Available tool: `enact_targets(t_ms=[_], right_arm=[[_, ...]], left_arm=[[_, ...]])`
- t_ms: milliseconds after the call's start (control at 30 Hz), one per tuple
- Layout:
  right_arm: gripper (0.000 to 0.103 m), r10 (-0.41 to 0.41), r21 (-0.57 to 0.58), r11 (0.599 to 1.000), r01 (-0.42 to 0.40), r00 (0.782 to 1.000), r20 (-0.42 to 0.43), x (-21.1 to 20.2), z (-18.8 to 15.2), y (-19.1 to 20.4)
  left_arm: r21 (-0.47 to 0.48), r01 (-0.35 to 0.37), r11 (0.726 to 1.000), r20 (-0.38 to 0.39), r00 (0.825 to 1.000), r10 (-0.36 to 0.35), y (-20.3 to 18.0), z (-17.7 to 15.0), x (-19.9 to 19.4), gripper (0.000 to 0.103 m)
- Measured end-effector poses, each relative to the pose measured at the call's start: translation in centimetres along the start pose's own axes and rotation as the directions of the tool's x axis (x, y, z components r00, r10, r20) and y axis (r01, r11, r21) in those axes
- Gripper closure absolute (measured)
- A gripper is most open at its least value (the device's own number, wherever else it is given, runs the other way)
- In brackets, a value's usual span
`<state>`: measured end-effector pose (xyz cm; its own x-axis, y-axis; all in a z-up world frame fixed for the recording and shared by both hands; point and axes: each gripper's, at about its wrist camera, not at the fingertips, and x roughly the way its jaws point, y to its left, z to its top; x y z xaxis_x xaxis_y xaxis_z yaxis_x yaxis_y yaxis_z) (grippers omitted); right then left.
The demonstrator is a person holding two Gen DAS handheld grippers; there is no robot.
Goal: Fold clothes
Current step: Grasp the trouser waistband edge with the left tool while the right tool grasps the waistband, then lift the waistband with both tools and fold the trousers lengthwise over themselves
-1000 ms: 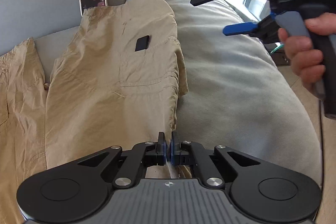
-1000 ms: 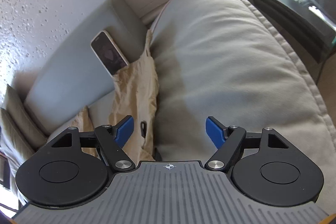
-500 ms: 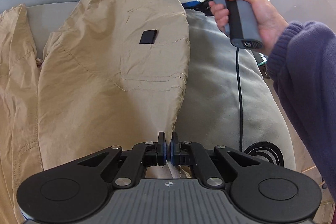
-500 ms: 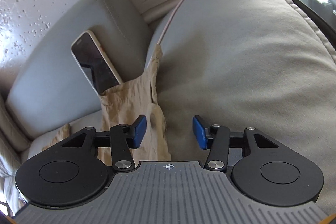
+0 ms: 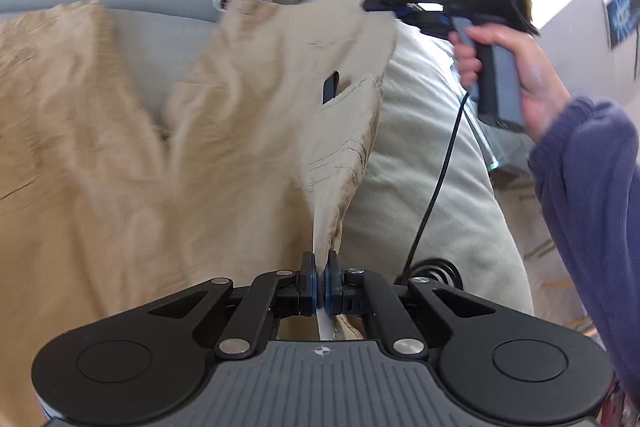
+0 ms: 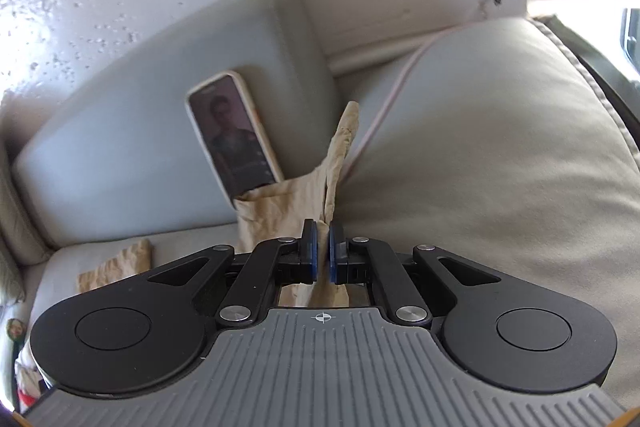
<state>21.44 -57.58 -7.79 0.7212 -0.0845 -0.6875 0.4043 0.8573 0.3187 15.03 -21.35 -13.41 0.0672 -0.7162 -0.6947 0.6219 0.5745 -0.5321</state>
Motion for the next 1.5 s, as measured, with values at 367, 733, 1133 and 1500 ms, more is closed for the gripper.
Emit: enact_targets(t_ms=[367,733,1133,1500], right_arm=[[0.098,0.060,-0.310,0.948,-0.070,0.997,-0.042,3.3,-3.2,20.6],[0.098,0.144,-0.297,0.923,-0.245,0.934,-0.326,13.3,-11.0,36.3],[0.098,0.185,-0.229,0.926,-0.299,0.891,-0.415,16.0,-14.1,40.4],[0.055,0.049,-0.338,0.914,-0.224,0.888,-0.457,20.8,-16.8,45.7]], left_arm=[[-0.189,-0.026,0.982,0.073,0.996,0.040,8.0,-2.9,-6.5,0.102],[-0.370,-0.072,0.926,0.179,0.973,0.147,15.6,-6.1,-14.4,0.103],[-0.379,-0.087,0.921,0.258,0.946,0.195,14.2,-7.7,-15.7,0.103],[-0.428,-0.217,0.877,0.197,0.925,0.325,14.9,-8.4,-14.9,0.103]])
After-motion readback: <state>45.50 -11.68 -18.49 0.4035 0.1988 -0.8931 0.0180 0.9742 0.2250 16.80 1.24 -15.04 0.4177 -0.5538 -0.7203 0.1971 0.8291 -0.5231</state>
